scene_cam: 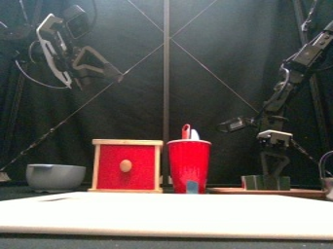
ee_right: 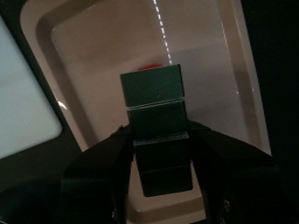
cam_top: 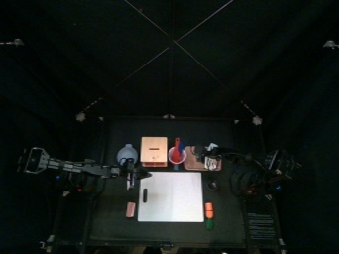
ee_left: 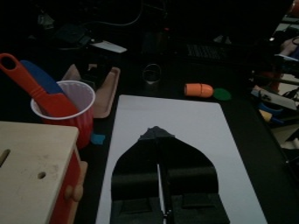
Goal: Place sushi on board then cut the sushi with the knife then place the pieces on the plate
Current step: Place the sushi on the board
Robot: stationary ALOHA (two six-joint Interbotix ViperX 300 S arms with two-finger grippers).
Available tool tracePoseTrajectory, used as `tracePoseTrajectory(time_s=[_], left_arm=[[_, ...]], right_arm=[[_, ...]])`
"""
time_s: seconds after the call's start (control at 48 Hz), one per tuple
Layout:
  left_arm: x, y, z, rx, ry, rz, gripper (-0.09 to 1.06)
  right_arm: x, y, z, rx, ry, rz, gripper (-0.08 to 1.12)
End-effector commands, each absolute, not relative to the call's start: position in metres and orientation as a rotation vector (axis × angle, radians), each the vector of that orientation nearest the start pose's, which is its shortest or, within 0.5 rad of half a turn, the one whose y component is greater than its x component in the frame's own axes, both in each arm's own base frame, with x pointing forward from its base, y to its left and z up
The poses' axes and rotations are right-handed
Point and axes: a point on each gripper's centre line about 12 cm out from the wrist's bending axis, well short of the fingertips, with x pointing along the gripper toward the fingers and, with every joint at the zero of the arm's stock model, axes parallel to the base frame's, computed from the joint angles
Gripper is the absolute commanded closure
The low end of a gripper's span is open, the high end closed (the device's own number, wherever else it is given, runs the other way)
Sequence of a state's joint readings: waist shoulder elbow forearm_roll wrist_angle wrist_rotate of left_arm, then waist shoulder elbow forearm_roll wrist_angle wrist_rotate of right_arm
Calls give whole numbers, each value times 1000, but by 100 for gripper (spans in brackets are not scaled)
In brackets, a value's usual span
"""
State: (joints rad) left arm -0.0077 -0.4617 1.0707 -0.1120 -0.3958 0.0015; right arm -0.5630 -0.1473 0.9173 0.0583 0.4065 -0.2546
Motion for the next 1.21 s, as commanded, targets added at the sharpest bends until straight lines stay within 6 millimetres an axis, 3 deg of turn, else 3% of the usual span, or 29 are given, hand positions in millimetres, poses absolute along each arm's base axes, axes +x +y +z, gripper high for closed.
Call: tracePoseTrajectory(time_s=[0.021,0.229,0.438,1.208], left_arm=[[284,3,231,-98,193,48,100],[284,4,231,-98,192,48,100],[283,4,229,-98,198,50,100],[280,6,224,-98,216,56,100]], right_arm=[[242,-147,144,209,1076,-391,44],[245,-138,175,377,1011,-436,44],[248,-121,191,483,946,-496,44],[286,-18,189,850,816,-692,44]])
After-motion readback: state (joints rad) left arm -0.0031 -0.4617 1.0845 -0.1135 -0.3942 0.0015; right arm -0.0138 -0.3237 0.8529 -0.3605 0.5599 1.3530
